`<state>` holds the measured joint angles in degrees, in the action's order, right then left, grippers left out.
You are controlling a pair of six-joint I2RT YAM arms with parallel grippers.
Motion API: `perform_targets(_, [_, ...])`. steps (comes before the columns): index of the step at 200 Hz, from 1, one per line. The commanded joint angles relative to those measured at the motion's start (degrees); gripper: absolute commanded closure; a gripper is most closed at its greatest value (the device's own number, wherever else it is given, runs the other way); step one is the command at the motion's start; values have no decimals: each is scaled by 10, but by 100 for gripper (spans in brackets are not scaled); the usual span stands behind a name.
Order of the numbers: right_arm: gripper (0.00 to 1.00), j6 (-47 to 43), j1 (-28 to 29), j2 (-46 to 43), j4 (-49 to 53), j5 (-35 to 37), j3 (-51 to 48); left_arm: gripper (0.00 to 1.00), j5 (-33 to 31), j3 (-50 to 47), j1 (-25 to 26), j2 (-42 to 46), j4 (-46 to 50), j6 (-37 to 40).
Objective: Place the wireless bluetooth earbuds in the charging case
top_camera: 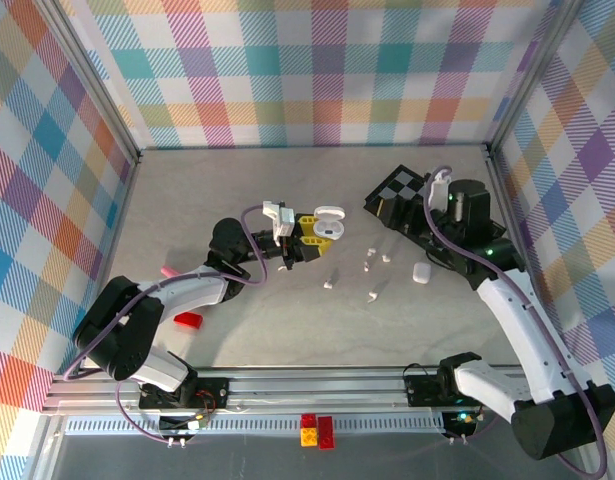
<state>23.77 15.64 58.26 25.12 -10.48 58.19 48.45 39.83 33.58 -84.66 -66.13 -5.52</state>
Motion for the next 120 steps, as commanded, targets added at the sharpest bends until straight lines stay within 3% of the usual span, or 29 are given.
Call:
perform_targets(1, [14, 55, -8, -16, 17, -4, -38, 66, 9, -6, -6, 19, -16, 6])
perform_targets(43, [14, 69, -25, 0, 4, -29, -103, 66, 5, -9, -7, 24, -15, 9])
perform_targets(120, [19, 45, -25, 148, -41, -44, -118, 66, -4, -24, -19, 49, 18, 26])
